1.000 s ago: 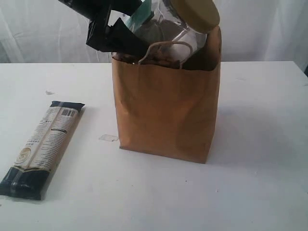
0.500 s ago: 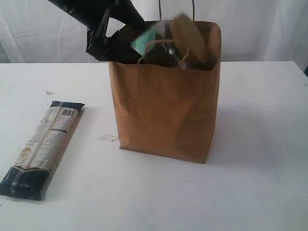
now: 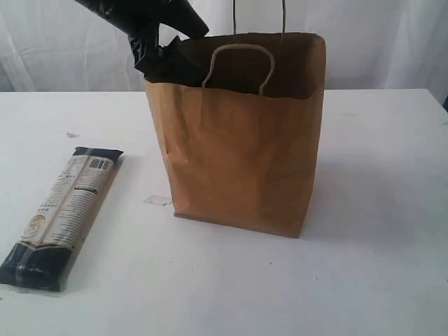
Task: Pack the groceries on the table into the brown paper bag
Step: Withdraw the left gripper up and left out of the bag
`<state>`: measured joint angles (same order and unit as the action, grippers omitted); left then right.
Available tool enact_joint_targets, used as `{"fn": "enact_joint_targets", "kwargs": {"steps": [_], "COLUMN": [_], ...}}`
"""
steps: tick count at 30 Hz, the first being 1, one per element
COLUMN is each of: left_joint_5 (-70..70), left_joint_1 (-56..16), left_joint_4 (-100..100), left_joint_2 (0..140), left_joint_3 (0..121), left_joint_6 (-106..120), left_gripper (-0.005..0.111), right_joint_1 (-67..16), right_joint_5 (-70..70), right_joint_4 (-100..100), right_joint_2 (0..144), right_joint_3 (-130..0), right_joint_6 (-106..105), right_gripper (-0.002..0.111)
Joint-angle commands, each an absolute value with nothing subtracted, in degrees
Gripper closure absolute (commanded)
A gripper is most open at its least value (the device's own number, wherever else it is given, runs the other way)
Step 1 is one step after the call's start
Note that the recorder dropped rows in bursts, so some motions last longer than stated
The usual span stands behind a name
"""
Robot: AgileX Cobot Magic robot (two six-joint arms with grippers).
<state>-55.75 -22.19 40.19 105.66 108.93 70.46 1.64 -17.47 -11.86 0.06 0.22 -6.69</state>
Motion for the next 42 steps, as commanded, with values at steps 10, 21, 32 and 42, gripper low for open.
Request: {"fn": "enact_joint_targets", "kwargs": {"steps": [10, 21, 32, 42], "left_joint_5": [-54.65, -57.44, -59.73, -69.96], "left_joint_1": [-22.46, -22.46, -22.46, -22.46], "left_joint_4": [39.05, 38.83, 27.83, -12.47], "left_joint_2": [99.94, 93.54, 83.00, 79.37], "left_joint_3": [109.33, 109.33, 109.33, 109.19], "left_joint_6": [69.16, 68.67, 56.41, 20.11], "left_gripper": [0.001, 0.001, 0.002, 0.002], "right_joint_1": [1.80, 1.80, 1.80, 1.80], "right_joint_5": [-16.88, -16.88, -16.88, -16.88], "right_joint_4": [-11.98, -11.98, -11.98, -11.98], "right_joint_2": [0.00, 0.00, 0.00, 0.00], "right_joint_3": [0.00, 0.00, 0.00, 0.00], "right_joint_6": [-6.70, -6.70, -6.70, -6.70], "right_gripper": [0.108, 0.108, 0.108, 0.108]}}
